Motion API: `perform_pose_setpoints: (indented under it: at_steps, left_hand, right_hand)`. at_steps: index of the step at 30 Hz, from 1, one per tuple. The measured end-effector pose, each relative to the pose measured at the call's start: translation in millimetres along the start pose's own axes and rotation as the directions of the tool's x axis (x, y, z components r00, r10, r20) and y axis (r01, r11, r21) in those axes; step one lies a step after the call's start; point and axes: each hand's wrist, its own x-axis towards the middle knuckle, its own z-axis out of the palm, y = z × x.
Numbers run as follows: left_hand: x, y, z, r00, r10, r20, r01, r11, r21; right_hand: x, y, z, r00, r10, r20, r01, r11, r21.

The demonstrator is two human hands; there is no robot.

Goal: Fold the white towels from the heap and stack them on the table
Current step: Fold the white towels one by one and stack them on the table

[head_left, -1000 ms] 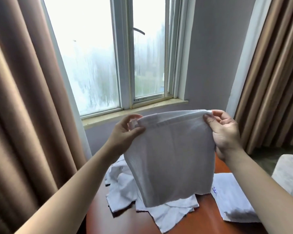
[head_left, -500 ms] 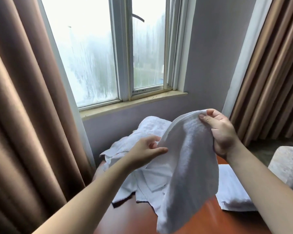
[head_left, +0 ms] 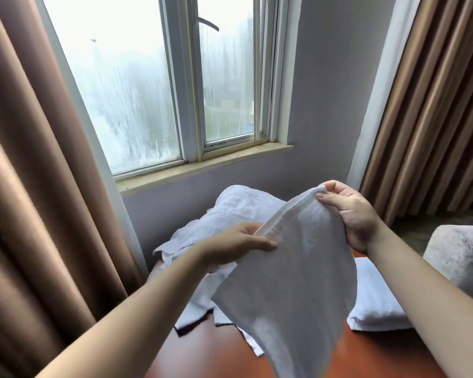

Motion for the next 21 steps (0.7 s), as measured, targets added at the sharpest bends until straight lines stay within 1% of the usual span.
perform_pose_setpoints:
  at_steps: [2, 5, 6, 7, 8, 9, 10, 11, 13, 14, 16, 18, 19, 20, 21]
  left_hand:
    - [-4, 2, 7, 0.997, -0.015, 0.076, 0.023, 0.994, -0.107]
    - [-3, 3, 18, 0.998, -0.03, 0.056, 0.04, 0.981, -0.188]
    - [-1, 3, 22, 0.999, -0.028, 0.047, 0.037, 0.973, -0.228]
    - [1, 2, 27, 0.999, -0.03, 0.02, 0.034, 0.966, -0.258]
    - [3, 2, 32, 0.999, -0.039, -0.025, 0.03, 0.958, -0.285]
    - [5, 1, 36, 0.995, -0.049, -0.086, 0.02, 0.951, -0.308]
    - [8, 0, 38, 0.985, -0.062, -0.161, 0.004, 0.941, -0.338]
    - [12, -1, 38, 0.972, -0.064, -0.226, -0.026, 0.928, -0.372]
    - [19, -2, 34, 0.941, -0.063, -0.334, -0.098, 0.892, -0.442]
    - [22, -3, 30, 0.921, -0.07, -0.383, -0.128, 0.875, -0.467]
    - [25, -4, 23, 0.881, -0.108, -0.462, -0.175, 0.832, -0.527]
    - [25, -4, 18, 0.858, -0.159, -0.488, -0.208, 0.763, -0.613]
    - [24, -3, 16, 0.847, -0.191, -0.496, -0.213, 0.733, -0.646]
    - [23, -2, 16, 0.842, -0.217, -0.494, -0.209, 0.713, -0.67]
    - [22, -2, 15, 0.842, -0.231, -0.487, -0.201, 0.704, -0.681]
  right_hand:
    - [1, 7, -3, 1.0, 0.03, -0.009, -0.031, 0.999, -0.02]
    - [5, 26, -3, 0.996, 0.036, -0.08, -0.04, 0.998, -0.05]
    - [7, 33, -1, 0.994, 0.022, -0.106, -0.032, 0.995, -0.09]
    - [9, 40, 1, 0.991, -0.005, -0.133, -0.02, 0.983, -0.184]
    - [10, 45, 1, 0.987, -0.059, -0.149, 0.004, 0.94, -0.341]
    - [9, 49, 4, 0.98, -0.135, -0.144, 0.043, 0.859, -0.509]
    - [4, 52, 9, 0.967, -0.225, -0.123, 0.1, 0.774, -0.625]
    - [-4, 54, 16, 0.945, -0.314, -0.096, 0.171, 0.721, -0.672]
    - [-25, 56, 30, 0.885, -0.465, -0.01, 0.34, 0.662, -0.668]
    - [-36, 56, 36, 0.865, -0.497, 0.067, 0.412, 0.63, -0.659]
    - [-52, 59, 42, 0.847, -0.47, 0.247, 0.505, 0.569, -0.649]
    - [-56, 62, 40, 0.83, -0.366, 0.42, 0.555, 0.48, -0.679]
    - [-55, 65, 37, 0.811, -0.313, 0.494, 0.584, 0.417, -0.696]
    - [-52, 70, 35, 0.783, -0.291, 0.549, 0.622, 0.347, -0.702]
    - [-49, 75, 34, 0.758, -0.306, 0.575, 0.65, 0.299, -0.698]
